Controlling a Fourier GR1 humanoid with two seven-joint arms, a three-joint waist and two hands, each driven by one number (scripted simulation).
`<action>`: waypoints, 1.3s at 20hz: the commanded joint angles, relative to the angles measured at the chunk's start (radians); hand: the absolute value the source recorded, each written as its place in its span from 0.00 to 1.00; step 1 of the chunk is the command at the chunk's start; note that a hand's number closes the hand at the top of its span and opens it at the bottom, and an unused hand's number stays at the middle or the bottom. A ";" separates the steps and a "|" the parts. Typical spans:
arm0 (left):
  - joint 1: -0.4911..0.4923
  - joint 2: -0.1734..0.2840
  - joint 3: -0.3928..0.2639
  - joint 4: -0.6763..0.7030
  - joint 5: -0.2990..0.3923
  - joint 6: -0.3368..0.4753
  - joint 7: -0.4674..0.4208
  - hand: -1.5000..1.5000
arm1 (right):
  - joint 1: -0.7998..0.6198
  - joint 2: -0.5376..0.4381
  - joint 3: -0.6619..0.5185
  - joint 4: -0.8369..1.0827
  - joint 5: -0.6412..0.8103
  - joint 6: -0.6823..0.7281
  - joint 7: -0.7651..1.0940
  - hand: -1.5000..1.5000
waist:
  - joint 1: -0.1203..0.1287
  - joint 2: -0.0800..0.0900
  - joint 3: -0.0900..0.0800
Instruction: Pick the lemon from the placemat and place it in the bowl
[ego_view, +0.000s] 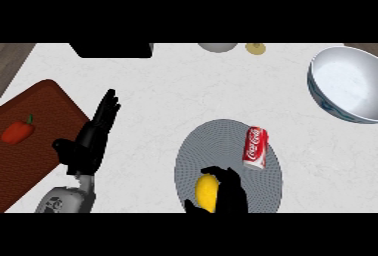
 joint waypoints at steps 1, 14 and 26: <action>-0.025 0.000 0.034 0.032 0.013 -0.020 -0.009 0.50 | -0.086 0.019 0.036 0.069 0.002 0.071 0.013 1.00 | 0.002 0.006 0.004; -0.042 -0.023 0.009 0.010 -0.010 -0.044 0.016 0.50 | -0.062 -0.283 0.309 -0.234 -0.294 0.272 -0.432 1.00 | 0.071 0.012 0.015; -0.021 -0.021 0.023 0.016 -0.012 -0.029 0.020 0.50 | -0.111 -0.672 0.241 -0.763 -0.496 0.347 -0.880 1.00 | 0.004 0.002 0.013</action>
